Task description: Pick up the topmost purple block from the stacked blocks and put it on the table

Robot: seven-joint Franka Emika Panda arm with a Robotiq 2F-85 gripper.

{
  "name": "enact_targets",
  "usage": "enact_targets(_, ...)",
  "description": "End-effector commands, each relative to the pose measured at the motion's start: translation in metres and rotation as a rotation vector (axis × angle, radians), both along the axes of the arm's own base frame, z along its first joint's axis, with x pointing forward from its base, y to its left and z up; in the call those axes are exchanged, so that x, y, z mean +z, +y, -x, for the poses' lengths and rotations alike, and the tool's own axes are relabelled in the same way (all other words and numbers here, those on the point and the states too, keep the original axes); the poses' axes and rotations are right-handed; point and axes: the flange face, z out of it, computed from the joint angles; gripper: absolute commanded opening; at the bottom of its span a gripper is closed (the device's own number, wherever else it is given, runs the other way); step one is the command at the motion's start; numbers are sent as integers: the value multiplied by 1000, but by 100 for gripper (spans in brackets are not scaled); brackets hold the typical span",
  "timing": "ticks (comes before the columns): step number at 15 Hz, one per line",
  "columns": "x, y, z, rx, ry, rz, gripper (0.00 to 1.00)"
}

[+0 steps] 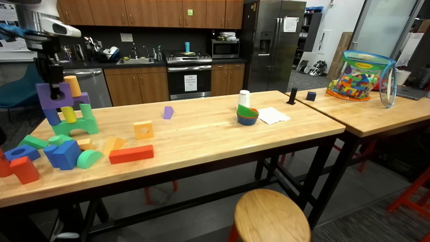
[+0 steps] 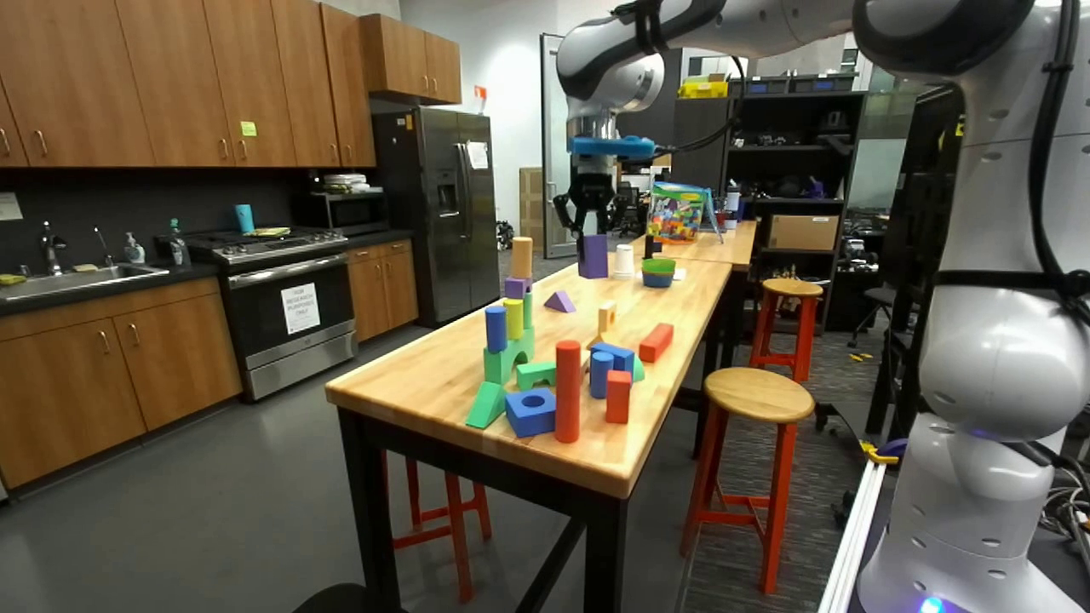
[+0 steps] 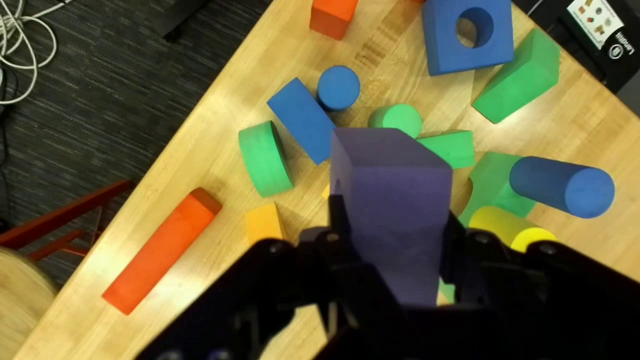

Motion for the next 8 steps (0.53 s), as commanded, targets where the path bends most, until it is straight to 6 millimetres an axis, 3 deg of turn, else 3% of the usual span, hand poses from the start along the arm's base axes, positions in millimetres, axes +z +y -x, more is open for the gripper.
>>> enact_targets(1,1,0,0,0,0,0,40)
enact_targets(4,4,2,1,3,-4,0,40)
enact_targets(5,7,4,-4,-67,-23,-18,17)
enact_targets(7,5,13,-10,-73,-45,-2,15)
enact_targets(8,2,21,-11,3,-50,47,15)
